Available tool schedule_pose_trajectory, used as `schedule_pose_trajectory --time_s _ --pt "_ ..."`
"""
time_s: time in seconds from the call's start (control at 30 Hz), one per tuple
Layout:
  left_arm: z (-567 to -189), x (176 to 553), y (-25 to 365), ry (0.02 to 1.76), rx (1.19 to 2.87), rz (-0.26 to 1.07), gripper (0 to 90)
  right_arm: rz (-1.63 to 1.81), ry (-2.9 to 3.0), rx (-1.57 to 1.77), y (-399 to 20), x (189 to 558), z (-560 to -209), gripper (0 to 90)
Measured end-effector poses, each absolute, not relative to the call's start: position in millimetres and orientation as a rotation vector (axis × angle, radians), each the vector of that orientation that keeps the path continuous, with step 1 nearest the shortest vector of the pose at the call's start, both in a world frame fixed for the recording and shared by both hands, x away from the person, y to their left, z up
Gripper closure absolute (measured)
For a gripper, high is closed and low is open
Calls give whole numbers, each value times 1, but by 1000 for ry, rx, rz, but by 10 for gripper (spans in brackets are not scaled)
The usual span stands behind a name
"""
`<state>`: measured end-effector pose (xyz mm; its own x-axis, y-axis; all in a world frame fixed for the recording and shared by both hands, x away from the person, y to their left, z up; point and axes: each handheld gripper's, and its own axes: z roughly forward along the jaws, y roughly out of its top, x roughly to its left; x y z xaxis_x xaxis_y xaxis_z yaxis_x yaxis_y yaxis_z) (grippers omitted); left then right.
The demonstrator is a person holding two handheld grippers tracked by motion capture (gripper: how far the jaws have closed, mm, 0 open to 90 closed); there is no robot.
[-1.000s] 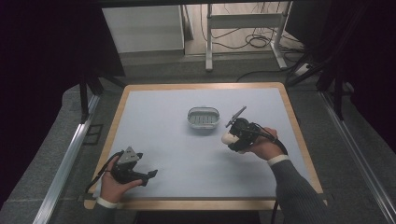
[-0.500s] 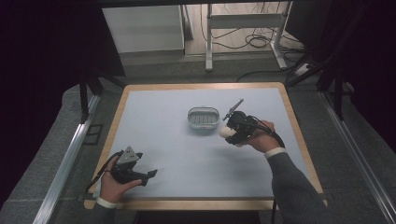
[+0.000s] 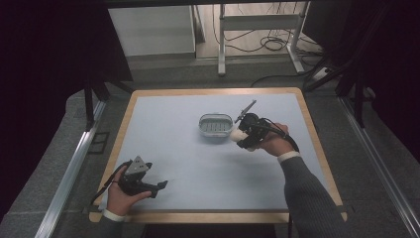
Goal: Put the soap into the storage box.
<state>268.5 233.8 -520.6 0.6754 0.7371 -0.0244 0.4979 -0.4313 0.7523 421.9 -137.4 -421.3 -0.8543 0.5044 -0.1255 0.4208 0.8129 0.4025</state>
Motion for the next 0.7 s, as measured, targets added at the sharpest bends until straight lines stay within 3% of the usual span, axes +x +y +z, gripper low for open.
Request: schedule_pose_trajectory --time_s 0.7 --pt "-520 268 235 943 2124 402 103 539 2770 742 -129 441 -422 498"
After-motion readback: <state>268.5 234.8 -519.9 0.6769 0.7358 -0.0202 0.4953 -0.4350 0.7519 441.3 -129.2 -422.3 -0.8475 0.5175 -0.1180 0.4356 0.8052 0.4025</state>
